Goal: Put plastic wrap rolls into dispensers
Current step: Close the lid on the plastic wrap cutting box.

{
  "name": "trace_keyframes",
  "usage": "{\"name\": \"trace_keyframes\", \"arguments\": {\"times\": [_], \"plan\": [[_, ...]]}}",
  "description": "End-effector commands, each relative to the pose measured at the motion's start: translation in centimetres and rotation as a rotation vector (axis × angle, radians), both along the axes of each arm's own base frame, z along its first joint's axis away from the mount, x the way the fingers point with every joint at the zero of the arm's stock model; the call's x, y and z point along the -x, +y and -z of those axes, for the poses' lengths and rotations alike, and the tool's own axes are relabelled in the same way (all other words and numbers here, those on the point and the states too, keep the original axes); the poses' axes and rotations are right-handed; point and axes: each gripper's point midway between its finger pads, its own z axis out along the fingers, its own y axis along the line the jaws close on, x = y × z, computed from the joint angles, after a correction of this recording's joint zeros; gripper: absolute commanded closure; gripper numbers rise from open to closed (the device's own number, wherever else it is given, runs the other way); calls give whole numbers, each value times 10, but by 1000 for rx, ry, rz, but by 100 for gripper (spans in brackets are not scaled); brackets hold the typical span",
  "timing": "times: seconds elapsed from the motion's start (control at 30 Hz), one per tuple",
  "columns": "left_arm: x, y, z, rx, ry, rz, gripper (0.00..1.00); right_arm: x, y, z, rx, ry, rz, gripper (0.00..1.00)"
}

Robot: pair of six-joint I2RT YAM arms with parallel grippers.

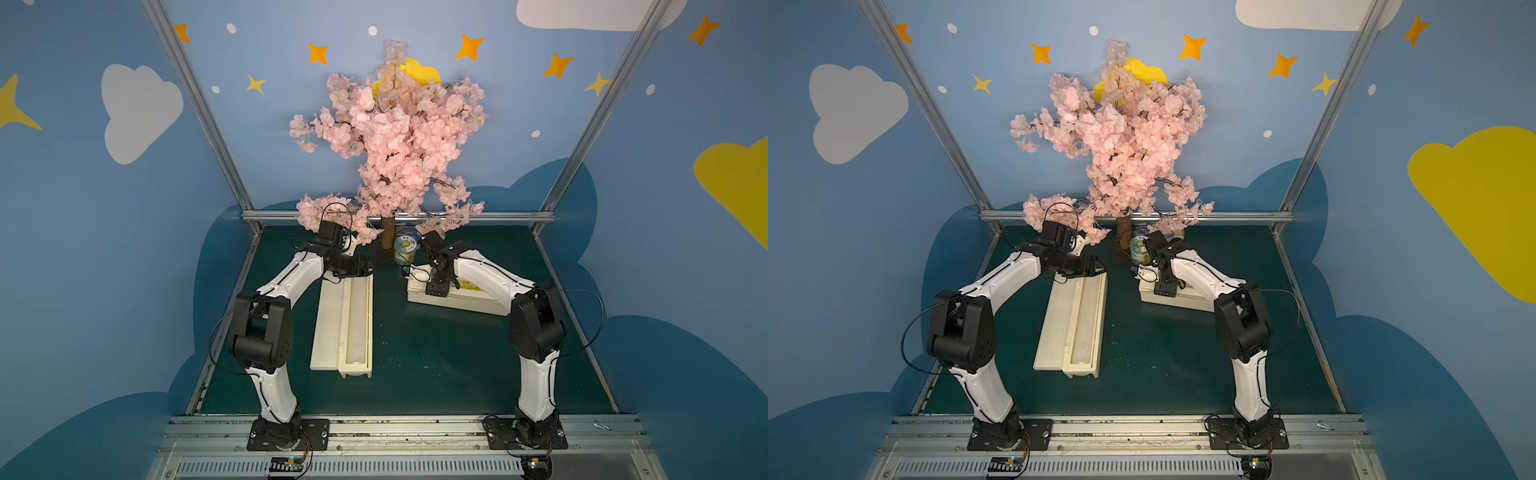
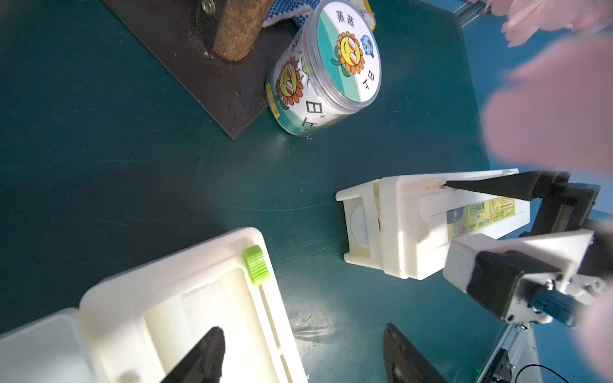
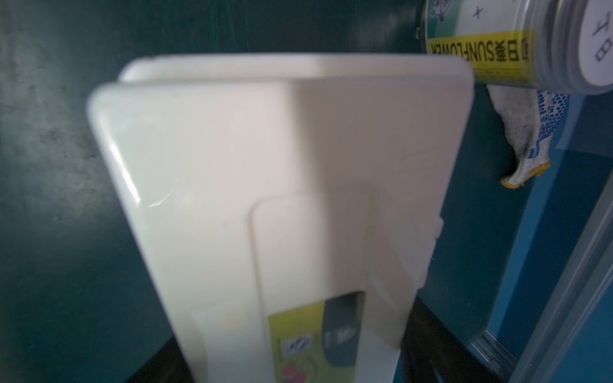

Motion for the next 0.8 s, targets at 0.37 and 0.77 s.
{"name": "trace_keyframes", "arguments": {"times": [0.37,0.77], "plan": [[1,-1,2,15,29,-2,24,18,0,-7,-17,33,-2,27],[3,1,2,8,30,-5,24,-2,-2,-6,21,-64,5,25]]}}
